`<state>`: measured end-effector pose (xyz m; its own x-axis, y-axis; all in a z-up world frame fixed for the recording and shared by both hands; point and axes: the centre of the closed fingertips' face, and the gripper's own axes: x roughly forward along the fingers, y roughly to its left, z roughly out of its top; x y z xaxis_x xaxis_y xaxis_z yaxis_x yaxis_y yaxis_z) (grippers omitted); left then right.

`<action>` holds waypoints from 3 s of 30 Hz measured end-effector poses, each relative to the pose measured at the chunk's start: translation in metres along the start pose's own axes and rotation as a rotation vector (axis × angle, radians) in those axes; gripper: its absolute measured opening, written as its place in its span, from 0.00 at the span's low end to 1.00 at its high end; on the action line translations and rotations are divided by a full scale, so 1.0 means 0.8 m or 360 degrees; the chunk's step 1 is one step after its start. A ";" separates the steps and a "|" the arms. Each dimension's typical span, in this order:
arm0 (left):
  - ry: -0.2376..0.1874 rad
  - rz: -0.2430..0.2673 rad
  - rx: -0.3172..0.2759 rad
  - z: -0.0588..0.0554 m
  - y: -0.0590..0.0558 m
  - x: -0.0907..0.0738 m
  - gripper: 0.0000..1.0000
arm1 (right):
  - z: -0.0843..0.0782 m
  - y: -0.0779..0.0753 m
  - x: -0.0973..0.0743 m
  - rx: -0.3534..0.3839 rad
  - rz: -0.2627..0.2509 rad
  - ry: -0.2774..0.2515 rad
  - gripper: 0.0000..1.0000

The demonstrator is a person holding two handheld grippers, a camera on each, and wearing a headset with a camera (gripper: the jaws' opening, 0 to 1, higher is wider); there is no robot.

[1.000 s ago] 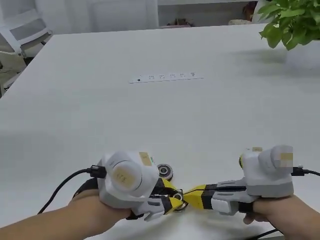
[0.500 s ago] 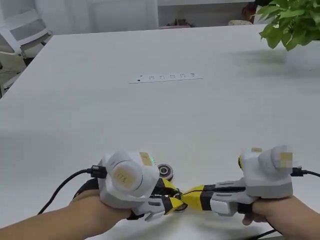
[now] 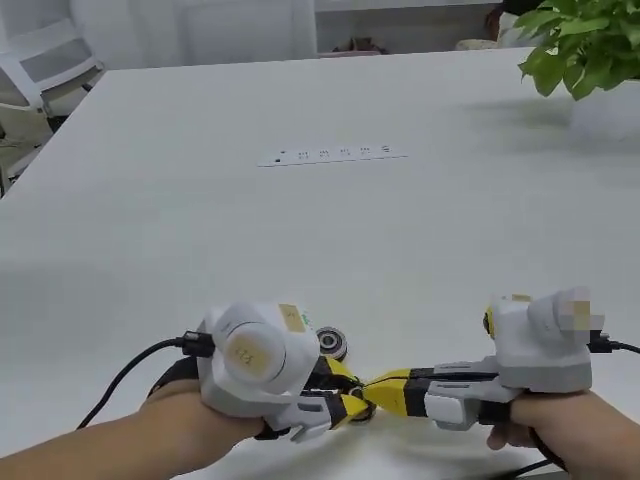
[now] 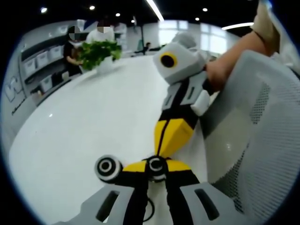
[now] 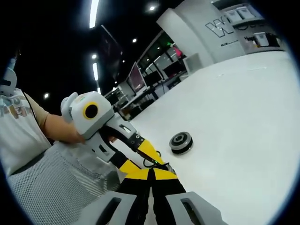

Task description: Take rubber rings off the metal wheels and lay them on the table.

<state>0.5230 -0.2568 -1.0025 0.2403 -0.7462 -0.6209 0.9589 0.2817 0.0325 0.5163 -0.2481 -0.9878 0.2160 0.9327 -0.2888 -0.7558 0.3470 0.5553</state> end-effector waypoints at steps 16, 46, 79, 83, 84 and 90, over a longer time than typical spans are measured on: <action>-0.0014 -0.0028 0.0014 0.000 -0.002 0.000 0.14 | -0.004 -0.011 -0.001 0.0006 -0.0061 0.0023 0.00; -0.0134 -0.0100 -0.0048 0.017 -0.004 -0.064 0.41 | 0.000 -0.001 -0.002 -0.0003 -0.0012 0.0031 0.00; -0.0238 0.0099 -0.0159 0.004 0.024 -0.148 0.64 | 0.036 0.020 0.038 -0.0139 0.0123 0.0149 0.00; -0.0252 0.0127 -0.0179 0.003 0.027 -0.155 0.65 | 0.032 0.021 0.047 -0.0159 0.0143 0.0198 0.00; -0.0254 0.0132 -0.0183 0.002 0.027 -0.157 0.66 | 0.031 0.021 0.049 -0.0162 0.0145 0.0208 0.00; -0.0273 0.0159 -0.0207 0.000 0.032 -0.166 0.68 | 0.026 0.022 0.059 -0.0181 0.0167 0.0270 0.00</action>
<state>0.5157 -0.1508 -0.9191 0.3656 -0.7992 -0.4771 0.9044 0.4263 -0.0211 0.5259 -0.1960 -0.9755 0.0329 0.9299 -0.3662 -0.8357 0.2266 0.5003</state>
